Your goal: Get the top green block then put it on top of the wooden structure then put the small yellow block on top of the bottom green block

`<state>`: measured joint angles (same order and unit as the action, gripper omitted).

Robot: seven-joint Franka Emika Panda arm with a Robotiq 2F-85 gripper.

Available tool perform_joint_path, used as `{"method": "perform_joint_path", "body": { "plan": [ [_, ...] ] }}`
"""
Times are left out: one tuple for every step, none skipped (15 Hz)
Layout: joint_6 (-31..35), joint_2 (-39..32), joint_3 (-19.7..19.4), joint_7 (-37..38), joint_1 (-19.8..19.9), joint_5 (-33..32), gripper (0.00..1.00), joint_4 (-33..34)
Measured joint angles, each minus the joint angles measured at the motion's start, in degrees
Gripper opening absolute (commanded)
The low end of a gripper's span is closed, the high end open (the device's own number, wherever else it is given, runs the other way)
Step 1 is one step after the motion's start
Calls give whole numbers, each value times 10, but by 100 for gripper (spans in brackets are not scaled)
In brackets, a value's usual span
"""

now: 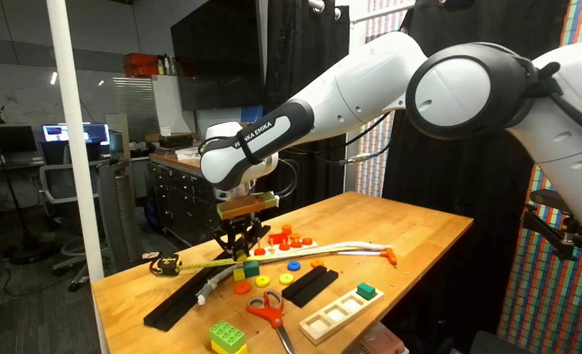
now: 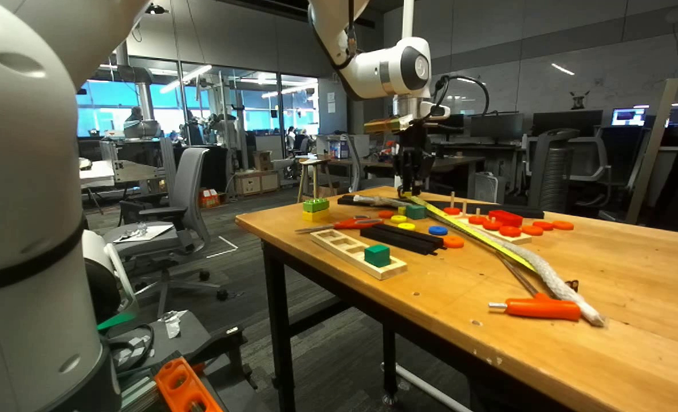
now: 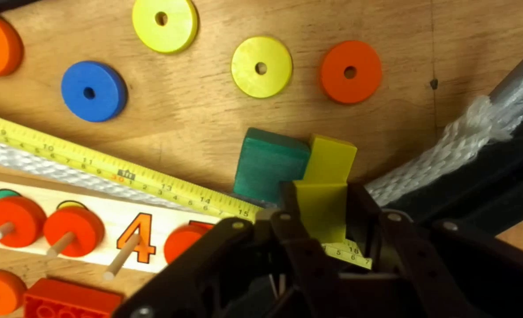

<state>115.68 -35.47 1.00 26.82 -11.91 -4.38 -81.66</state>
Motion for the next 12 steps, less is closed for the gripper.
{"method": "perform_joint_path", "body": {
  "plan": [
    [2,4,-2,9,0,0,20,-6],
    [5,9,-3,18,0,0,20,-14],
    [7,13,-5,26,0,0,20,-21],
    [9,17,-6,34,0,0,20,-29],
    [10,21,-7,40,0,0,20,-35],
    [13,25,-8,46,0,1,20,-42],
    [16,27,-8,51,0,1,20,-49],
    [19,29,-9,56,0,2,20,-54],
    [23,30,-9,59,0,3,20,-59],
    [28,30,-9,62,0,4,20,-63],
    [32,30,-9,65,0,4,20,-66],
    [38,30,-9,67,0,5,20,-70]
  ]
}}
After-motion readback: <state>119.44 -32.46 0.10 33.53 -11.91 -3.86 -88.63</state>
